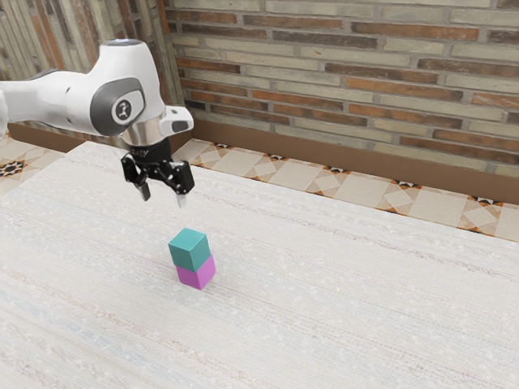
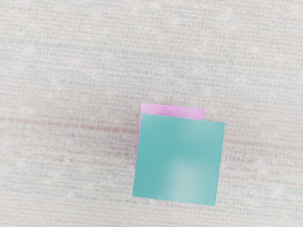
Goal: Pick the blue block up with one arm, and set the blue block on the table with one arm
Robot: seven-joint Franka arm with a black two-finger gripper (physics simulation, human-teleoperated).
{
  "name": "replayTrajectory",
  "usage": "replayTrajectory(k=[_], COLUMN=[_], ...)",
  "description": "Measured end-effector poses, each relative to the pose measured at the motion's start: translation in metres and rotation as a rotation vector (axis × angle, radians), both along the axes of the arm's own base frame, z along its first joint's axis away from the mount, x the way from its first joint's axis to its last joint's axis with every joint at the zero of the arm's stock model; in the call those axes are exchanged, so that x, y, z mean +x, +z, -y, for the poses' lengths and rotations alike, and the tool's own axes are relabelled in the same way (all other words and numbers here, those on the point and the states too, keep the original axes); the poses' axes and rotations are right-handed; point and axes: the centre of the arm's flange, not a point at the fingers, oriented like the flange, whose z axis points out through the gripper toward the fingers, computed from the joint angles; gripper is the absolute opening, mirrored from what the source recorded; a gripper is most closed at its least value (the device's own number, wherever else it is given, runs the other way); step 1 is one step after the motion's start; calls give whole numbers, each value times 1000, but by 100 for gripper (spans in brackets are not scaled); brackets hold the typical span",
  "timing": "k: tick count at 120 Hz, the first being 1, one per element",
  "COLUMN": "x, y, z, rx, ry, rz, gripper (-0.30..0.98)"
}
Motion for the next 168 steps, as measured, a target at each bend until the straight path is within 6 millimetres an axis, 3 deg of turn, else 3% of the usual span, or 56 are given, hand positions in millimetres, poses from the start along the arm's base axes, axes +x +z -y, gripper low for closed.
replayTrajectory(k=[27, 62, 86, 168], x=[-11, -8, -12, 2], y=[-47, -69, -93, -112], z=[6, 23, 22, 19], rx=[-11, -6, -2, 10], ry=[7, -20, -19, -82], rz=[12, 42, 39, 85], gripper=[66, 66, 66, 66])
